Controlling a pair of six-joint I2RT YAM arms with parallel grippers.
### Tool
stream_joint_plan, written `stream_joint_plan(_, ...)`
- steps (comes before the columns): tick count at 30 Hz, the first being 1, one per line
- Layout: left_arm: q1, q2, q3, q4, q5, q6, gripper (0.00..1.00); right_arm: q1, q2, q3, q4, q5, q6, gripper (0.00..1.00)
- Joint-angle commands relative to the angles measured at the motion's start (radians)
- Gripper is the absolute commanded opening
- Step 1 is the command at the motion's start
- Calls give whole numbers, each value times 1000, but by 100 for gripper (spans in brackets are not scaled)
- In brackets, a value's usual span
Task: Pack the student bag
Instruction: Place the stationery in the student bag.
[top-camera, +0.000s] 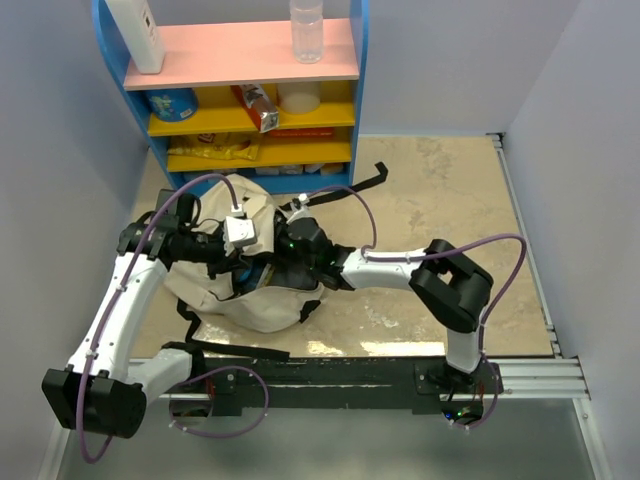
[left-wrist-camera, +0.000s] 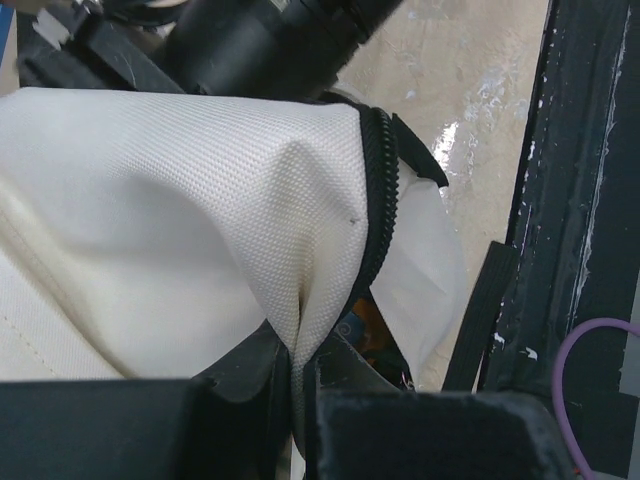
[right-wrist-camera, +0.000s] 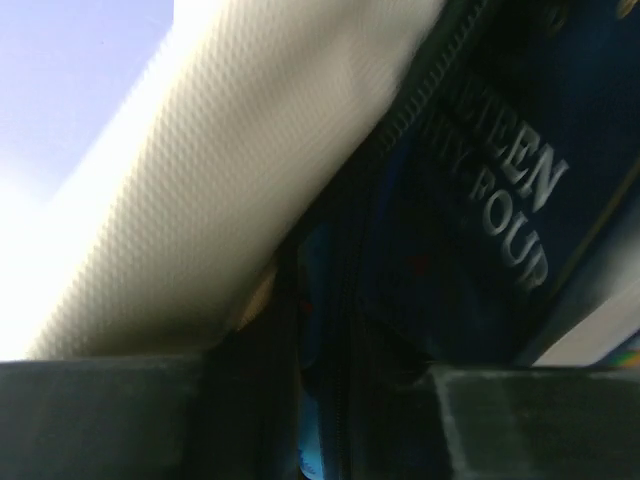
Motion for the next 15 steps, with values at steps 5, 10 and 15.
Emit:
stream_joint_plan(5, -27, -23, 25, 42, 98, -36, 4, 51, -178, -83, 40, 112, -189, 62)
stream_joint_plan(10, -29, -23, -7, 82, 94, -57, 4, 52, -382, -425, 143, 64, -305, 80)
stream_joint_plan(15, -30, -5, -21, 94, 101, -62, 5, 60, -462, -474, 73, 5, -481, 81)
